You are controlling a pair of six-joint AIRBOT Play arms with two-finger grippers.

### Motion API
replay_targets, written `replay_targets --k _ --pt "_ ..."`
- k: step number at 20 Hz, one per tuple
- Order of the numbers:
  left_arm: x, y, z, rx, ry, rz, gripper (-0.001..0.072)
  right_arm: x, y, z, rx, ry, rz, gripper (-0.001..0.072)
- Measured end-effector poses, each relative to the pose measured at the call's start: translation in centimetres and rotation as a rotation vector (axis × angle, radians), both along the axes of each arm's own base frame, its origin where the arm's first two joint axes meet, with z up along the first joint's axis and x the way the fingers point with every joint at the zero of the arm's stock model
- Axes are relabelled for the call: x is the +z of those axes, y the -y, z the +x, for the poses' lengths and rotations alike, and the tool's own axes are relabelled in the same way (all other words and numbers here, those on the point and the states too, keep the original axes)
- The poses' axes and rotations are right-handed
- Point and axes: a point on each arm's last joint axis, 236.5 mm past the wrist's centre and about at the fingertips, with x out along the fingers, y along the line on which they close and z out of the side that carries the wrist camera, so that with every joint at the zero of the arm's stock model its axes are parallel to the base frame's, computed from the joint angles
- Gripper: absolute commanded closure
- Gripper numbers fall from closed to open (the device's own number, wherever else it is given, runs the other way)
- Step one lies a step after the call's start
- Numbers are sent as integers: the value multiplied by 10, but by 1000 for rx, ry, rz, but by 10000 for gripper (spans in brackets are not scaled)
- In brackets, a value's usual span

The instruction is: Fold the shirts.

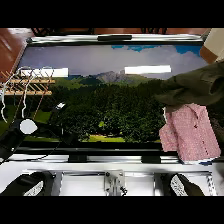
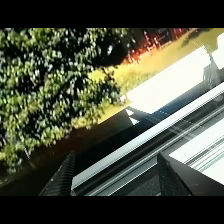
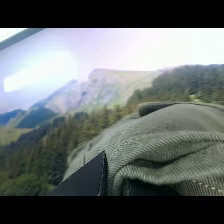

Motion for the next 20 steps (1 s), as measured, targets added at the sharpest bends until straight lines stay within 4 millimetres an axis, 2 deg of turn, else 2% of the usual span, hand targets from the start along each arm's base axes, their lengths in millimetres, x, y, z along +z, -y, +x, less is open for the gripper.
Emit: replay_targets --k 8,11,13,15,20 --pt "0 0 0 0 -1 0 104 23 8 38 -12 142 69 624" --pt "0 0 0 0 -2 0 104 16 18 41 -26 128 14 624" --pt "0 0 -1 6 -5 -1 104 -7 28 31 -22 34 -64 624" --pt "0 0 -1 8 -7 -1 104 -34 38 12 -11 -93 -149 624" --pt "0 0 -1 11 -9 -2 104 -84 62 -46 -13 -397 -273 624"
